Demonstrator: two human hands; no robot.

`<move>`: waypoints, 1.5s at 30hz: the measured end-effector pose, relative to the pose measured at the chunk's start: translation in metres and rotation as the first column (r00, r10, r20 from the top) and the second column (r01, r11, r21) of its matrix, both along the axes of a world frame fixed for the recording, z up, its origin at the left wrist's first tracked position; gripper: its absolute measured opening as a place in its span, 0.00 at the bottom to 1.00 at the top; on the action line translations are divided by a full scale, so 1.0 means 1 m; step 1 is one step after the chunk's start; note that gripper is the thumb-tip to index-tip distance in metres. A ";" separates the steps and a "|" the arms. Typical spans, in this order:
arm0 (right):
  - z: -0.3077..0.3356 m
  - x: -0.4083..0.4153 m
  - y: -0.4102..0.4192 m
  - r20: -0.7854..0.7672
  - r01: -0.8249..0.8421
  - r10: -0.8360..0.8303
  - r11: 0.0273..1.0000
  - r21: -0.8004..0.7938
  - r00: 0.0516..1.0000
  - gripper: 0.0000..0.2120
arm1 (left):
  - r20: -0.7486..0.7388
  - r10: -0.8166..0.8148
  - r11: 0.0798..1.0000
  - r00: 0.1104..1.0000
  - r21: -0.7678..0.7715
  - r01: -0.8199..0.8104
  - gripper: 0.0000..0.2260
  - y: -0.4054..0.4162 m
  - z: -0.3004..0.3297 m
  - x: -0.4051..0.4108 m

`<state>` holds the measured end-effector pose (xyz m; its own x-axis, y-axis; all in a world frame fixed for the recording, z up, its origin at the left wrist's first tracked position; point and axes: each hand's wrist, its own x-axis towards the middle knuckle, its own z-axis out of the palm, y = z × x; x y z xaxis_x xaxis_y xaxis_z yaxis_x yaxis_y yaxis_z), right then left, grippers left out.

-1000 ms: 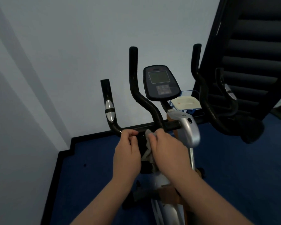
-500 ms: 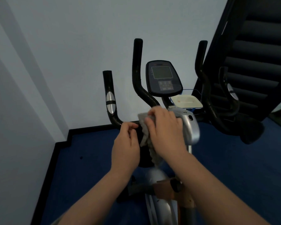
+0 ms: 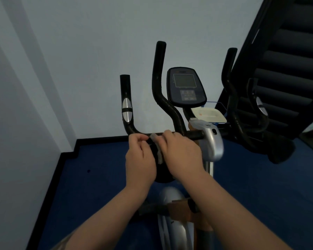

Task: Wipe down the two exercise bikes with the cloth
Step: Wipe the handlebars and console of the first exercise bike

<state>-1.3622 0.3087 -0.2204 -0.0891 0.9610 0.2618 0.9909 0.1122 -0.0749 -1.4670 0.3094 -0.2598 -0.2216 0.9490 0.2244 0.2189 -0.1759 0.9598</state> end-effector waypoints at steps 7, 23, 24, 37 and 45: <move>-0.005 0.004 -0.006 0.040 0.154 -0.155 0.988 0.027 0.987 0.14 | -0.021 -0.043 0.999 0.999 -0.017 0.042 0.10 0.001 0.001 -0.001; -0.012 0.004 0.000 -0.187 0.093 -0.078 0.993 0.074 0.979 0.15 | -0.007 -0.025 1.000 1.000 0.016 0.025 0.09 0.003 -0.003 0.000; -0.016 0.008 -0.010 -0.278 0.065 -0.037 0.994 0.089 0.960 0.15 | -0.016 -0.027 1.000 1.000 0.011 0.027 0.09 0.003 -0.003 -0.001; -0.031 0.007 -0.036 -0.132 -0.088 0.142 0.933 0.348 0.981 0.15 | 0.039 -0.353 0.932 0.935 0.100 0.348 0.14 -0.019 -0.018 -0.025; -0.021 -0.010 -0.027 -0.266 -0.074 0.202 0.903 0.424 0.943 0.10 | 0.194 -0.425 0.903 0.884 0.154 0.400 0.17 -0.020 -0.030 -0.030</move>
